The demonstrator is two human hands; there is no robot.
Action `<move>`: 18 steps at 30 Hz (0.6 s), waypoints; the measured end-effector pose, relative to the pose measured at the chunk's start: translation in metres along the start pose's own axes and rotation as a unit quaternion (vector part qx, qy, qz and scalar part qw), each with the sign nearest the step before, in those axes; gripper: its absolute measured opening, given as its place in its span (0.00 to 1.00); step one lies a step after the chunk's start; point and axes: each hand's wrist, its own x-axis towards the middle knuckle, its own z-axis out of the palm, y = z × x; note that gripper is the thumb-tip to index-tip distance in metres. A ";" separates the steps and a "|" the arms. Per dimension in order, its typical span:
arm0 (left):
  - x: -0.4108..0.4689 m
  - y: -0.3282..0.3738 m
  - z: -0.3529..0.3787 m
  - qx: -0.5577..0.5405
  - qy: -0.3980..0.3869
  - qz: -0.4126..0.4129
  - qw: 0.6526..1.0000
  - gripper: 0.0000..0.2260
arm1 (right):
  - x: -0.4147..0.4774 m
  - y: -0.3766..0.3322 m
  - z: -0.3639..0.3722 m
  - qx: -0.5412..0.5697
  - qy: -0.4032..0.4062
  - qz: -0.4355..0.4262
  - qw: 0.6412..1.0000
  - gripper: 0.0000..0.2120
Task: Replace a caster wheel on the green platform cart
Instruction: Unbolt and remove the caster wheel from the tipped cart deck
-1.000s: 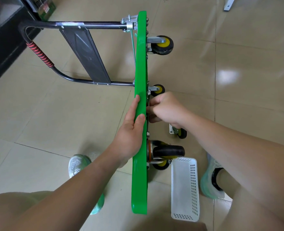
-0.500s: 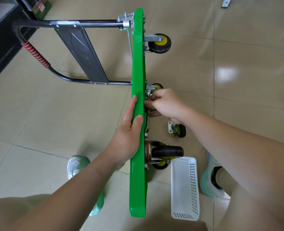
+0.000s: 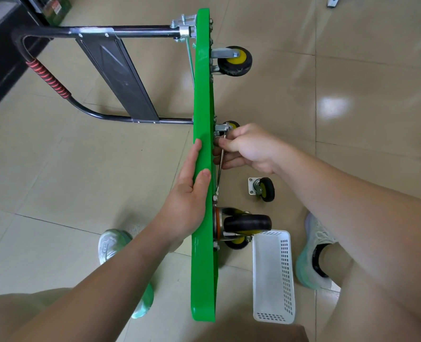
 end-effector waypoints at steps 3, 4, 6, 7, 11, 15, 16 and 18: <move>0.001 0.000 0.001 0.005 0.002 -0.002 1.000 0.25 | 0.000 0.004 0.003 0.006 -0.006 0.017 1.000 0.09; 0.001 0.000 0.001 0.005 0.003 -0.002 1.000 0.25 | 0.001 0.005 0.004 0.009 -0.007 0.024 1.000 0.11; 0.001 0.000 0.001 0.006 0.005 0.001 1.000 0.25 | 0.000 0.006 0.007 0.020 -0.007 0.035 0.999 0.13; 0.001 0.000 0.001 0.005 0.004 0.002 1.000 0.25 | 0.000 0.007 0.008 0.029 -0.007 0.038 0.999 0.14; 0.002 -0.002 0.000 -0.001 0.005 0.001 1.000 0.25 | -0.002 0.009 0.009 0.032 0.005 0.033 0.999 0.11; 0.002 -0.001 -0.001 0.007 -0.003 -0.002 1.000 0.25 | -0.009 0.010 0.012 0.010 0.028 0.001 1.000 0.02; 0.001 0.000 -0.001 0.011 -0.005 -0.001 1.000 0.25 | -0.012 0.009 0.013 -0.003 0.027 -0.011 1.000 0.04; 0.001 0.001 -0.001 0.014 -0.005 -0.002 1.000 0.25 | -0.019 0.009 0.015 -0.062 0.015 -0.042 0.997 0.05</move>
